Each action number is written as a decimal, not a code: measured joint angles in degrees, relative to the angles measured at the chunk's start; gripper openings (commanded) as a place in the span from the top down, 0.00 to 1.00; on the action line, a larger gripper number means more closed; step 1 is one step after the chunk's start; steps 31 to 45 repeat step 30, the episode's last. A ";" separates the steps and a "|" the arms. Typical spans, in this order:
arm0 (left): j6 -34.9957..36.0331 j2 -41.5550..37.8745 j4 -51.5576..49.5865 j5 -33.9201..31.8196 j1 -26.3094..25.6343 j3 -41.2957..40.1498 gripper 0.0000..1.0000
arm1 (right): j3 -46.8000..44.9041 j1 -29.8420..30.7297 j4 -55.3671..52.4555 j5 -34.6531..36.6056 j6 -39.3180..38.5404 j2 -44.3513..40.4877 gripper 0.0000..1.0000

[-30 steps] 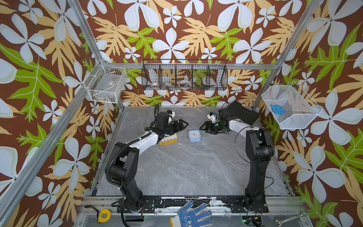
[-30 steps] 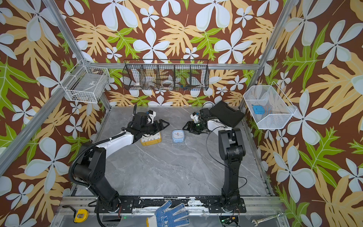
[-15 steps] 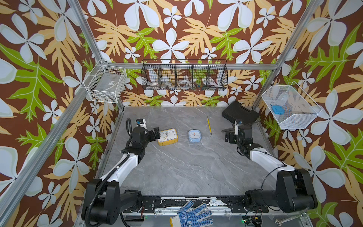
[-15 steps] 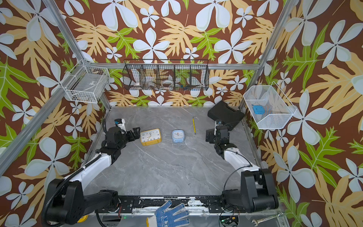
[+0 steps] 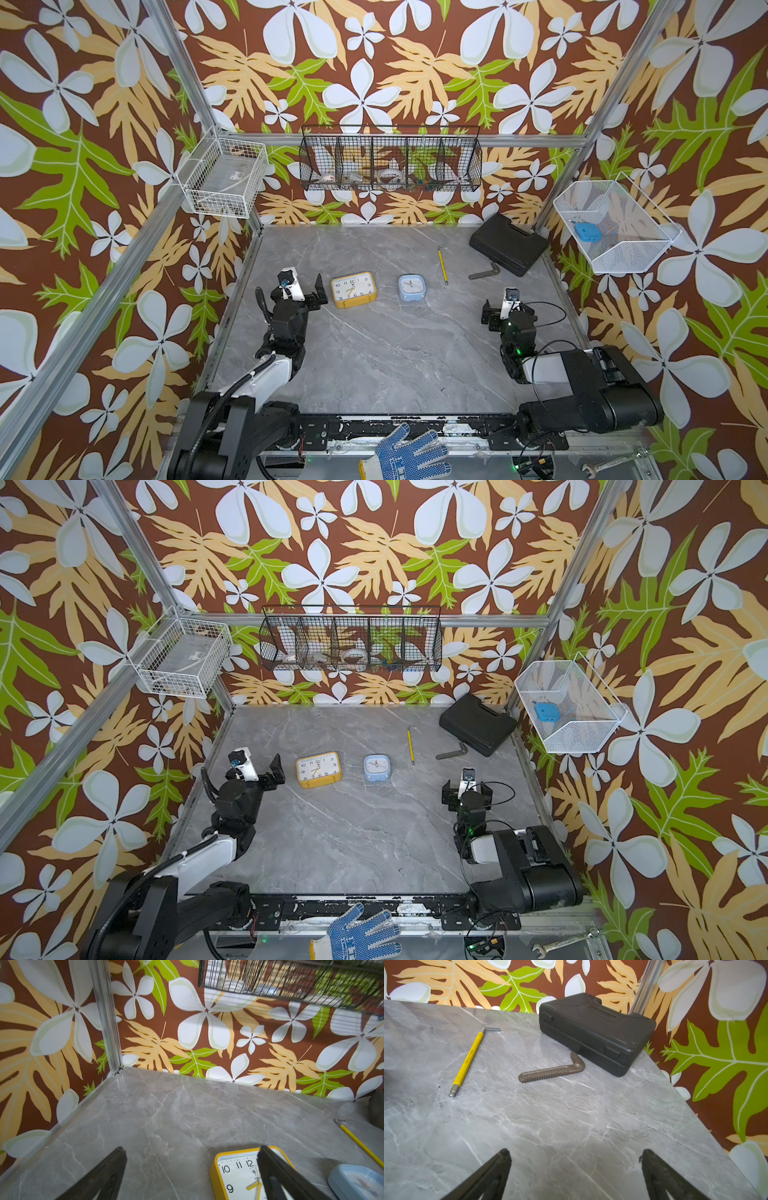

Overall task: Insert the battery into the alarm
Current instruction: Reset both arms

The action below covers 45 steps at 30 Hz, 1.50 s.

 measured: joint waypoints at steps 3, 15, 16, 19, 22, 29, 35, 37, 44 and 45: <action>0.46 2.82 6.14 -1.14 0.02 -6.69 0.00 | 0.66 -0.50 2.64 -1.01 0.02 0.22 0.00; 1.81 16.61 20.37 -2.89 0.17 -4.31 0.00 | 0.74 -0.57 3.85 -1.40 0.02 0.33 0.01; 1.81 16.85 20.92 -3.23 0.17 -4.35 0.00 | 0.74 -0.57 3.82 -1.42 0.02 0.33 0.01; 1.84 16.92 19.74 -3.63 0.17 -4.11 0.00 | 0.79 -0.57 3.85 -1.46 0.02 0.33 0.00; 1.86 17.00 19.32 -3.63 0.17 -3.82 0.00 | 0.85 -0.57 3.82 -1.46 0.02 0.42 0.00; 1.86 17.27 18.95 -3.45 0.24 -3.52 0.00 | 1.18 -0.57 3.72 -1.46 0.04 0.63 0.00; 1.86 17.25 18.99 -3.43 0.24 -3.56 0.00 | 1.16 -0.57 3.74 -1.49 0.04 0.63 0.00; 1.86 17.25 18.99 -3.43 0.24 -3.56 0.00 | 1.16 -0.57 3.74 -1.49 0.04 0.63 0.00; 1.86 17.25 18.99 -3.43 0.24 -3.56 0.00 | 1.16 -0.57 3.74 -1.49 0.04 0.63 0.00; 1.86 17.25 18.99 -3.43 0.24 -3.56 0.00 | 1.16 -0.57 3.74 -1.49 0.04 0.63 0.00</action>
